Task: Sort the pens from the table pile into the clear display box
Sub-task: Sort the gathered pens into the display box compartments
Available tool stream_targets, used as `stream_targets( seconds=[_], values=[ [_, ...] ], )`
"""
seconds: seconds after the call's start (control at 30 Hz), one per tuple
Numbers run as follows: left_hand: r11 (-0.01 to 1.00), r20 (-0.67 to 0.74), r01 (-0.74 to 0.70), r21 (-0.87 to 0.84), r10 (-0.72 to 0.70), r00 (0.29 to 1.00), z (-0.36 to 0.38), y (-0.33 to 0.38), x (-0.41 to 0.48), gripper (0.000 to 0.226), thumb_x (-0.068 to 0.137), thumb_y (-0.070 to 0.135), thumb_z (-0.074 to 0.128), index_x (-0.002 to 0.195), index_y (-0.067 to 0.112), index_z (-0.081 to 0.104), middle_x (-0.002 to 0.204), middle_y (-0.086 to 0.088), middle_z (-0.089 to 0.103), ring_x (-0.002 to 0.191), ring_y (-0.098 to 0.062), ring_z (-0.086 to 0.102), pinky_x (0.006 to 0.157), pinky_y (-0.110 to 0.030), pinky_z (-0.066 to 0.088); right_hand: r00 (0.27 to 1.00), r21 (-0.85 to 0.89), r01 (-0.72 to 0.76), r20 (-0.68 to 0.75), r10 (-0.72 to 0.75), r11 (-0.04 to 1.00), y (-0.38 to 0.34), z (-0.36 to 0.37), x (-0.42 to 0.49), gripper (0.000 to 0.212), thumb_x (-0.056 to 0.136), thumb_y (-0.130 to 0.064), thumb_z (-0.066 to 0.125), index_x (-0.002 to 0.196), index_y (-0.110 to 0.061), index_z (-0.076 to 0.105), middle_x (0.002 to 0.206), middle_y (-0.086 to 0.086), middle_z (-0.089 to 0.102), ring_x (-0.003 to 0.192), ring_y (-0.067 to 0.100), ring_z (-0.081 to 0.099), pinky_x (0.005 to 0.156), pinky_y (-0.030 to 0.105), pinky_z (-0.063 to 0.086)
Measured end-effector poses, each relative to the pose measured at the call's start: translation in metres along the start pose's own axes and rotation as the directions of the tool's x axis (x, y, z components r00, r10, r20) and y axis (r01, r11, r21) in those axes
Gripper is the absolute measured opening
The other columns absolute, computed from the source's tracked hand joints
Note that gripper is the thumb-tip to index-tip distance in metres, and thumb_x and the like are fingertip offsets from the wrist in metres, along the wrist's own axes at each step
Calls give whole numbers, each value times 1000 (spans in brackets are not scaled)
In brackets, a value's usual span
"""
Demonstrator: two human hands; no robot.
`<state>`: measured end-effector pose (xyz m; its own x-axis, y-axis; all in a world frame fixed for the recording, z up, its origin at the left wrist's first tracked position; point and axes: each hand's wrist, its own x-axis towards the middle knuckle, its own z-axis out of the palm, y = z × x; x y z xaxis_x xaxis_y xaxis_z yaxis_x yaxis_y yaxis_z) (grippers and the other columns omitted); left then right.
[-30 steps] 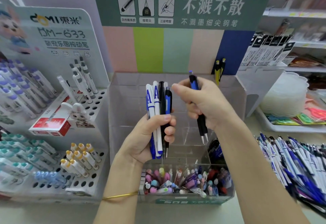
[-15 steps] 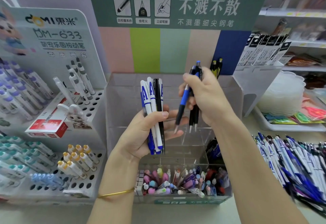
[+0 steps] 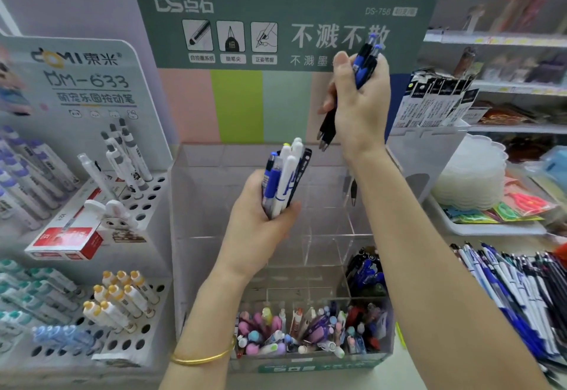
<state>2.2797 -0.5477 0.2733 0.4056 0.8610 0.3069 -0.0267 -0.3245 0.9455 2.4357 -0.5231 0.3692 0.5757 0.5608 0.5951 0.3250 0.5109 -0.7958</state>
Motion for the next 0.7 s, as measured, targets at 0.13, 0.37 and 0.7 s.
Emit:
stream_targets(
  seconds=[0.13, 0.37, 0.7],
  values=[
    [978, -4, -38, 205, 39, 999, 0, -4, -1, 33, 87, 9, 65, 95, 37, 50, 75, 21, 55, 64, -4, 46, 64, -32, 44, 994, -177, 90, 70, -79, 980, 11, 2, -4, 24, 98, -21, 51, 76, -18, 40, 67, -5, 45, 62, -1, 49, 63, 16, 40],
    [916, -44, -74, 395, 100, 994, -3, -6, -5, 38, 86, 12, 64, 98, 45, 47, 83, 17, 58, 74, -11, 52, 65, -33, 47, 970, -529, 166, 241, -40, 832, 26, -8, -7, 29, 96, -39, 47, 72, -26, 38, 76, -6, 45, 86, 24, 40, 70, 30, 26],
    [851, -83, -95, 516, 160, 984, -4, -14, -6, 35, 87, 18, 67, 103, 39, 45, 84, 10, 60, 72, -15, 52, 63, -35, 48, 904, -679, 113, 373, 208, 725, 22, -16, -8, 27, 89, -24, 64, 82, -7, 43, 75, 6, 51, 79, 36, 53, 70, 44, 47]
  ],
)
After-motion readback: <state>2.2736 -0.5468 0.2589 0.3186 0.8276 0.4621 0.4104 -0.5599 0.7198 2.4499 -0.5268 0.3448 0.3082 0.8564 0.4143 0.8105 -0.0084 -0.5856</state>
